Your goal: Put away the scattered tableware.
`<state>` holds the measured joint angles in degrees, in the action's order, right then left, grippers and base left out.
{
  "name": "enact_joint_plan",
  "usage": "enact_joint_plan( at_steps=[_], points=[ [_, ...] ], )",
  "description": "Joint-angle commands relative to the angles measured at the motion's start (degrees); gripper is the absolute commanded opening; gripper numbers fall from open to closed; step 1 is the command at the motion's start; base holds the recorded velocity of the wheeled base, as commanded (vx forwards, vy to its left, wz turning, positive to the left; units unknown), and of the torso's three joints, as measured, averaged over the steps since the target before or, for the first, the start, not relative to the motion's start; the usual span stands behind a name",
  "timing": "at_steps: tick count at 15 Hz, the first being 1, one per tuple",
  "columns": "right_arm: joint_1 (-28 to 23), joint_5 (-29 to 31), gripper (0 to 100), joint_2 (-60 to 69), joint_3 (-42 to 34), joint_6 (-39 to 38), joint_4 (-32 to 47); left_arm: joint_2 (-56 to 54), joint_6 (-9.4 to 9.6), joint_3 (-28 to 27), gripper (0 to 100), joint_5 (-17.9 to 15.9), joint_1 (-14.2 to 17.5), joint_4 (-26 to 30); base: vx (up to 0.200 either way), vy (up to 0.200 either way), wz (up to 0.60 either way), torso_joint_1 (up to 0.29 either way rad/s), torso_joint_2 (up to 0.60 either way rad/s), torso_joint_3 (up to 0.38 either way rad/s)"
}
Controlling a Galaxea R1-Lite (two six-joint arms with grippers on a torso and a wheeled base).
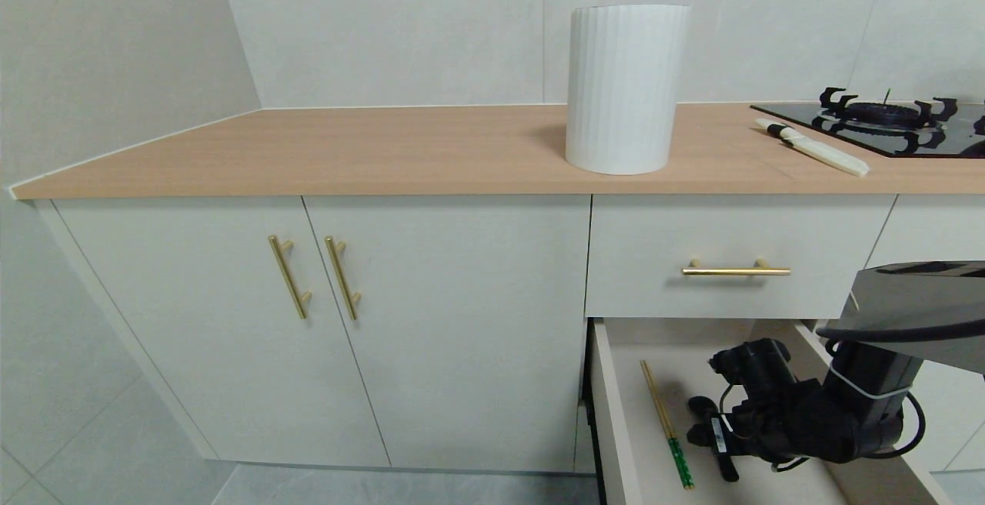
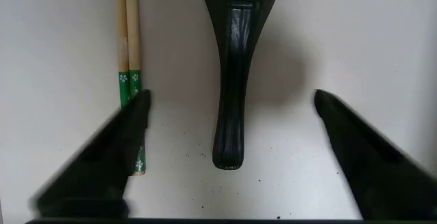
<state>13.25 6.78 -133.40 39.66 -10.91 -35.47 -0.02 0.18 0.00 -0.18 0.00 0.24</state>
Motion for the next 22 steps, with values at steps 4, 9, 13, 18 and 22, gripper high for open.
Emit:
enact_joint_plan(
  at_steps=[4,9,13,18,22],
  points=[
    [0.02,-0.1,100,3.06,-0.37,-0.16,0.05,0.02,-0.01,0.0,100,0.01,0.0,0.02,0.0,0.0,0.0,0.0,0.0,0.0],
    [0.11,-0.8,100,18.88,-4.06,-0.08,4.8,0.02,-0.01,0.0,100,0.01,0.0,0.02,0.0,0.0,0.0,0.0,0.0,0.0],
    [1.51,-3.44,100,33.73,-4.59,-0.08,15.96,0.02,-0.01,0.0,100,0.01,0.0,0.02,0.0,0.0,0.0,0.0,0.0,0.0],
    [6.0,-6.6,100,52.19,-0.63,0.19,36.18,0.02,0.34,0.0,100,0.01,0.0,0.02,0.0,0.0,0.0,0.0,0.0,0.0],
    [6.88,-6.51,100,54.74,-0.72,1.24,37.32,0.02,-0.09,0.0,100,0.09,0.0,0.02,-0.05,0.0,0.0,-0.001,0.0,0.004]
  ],
)
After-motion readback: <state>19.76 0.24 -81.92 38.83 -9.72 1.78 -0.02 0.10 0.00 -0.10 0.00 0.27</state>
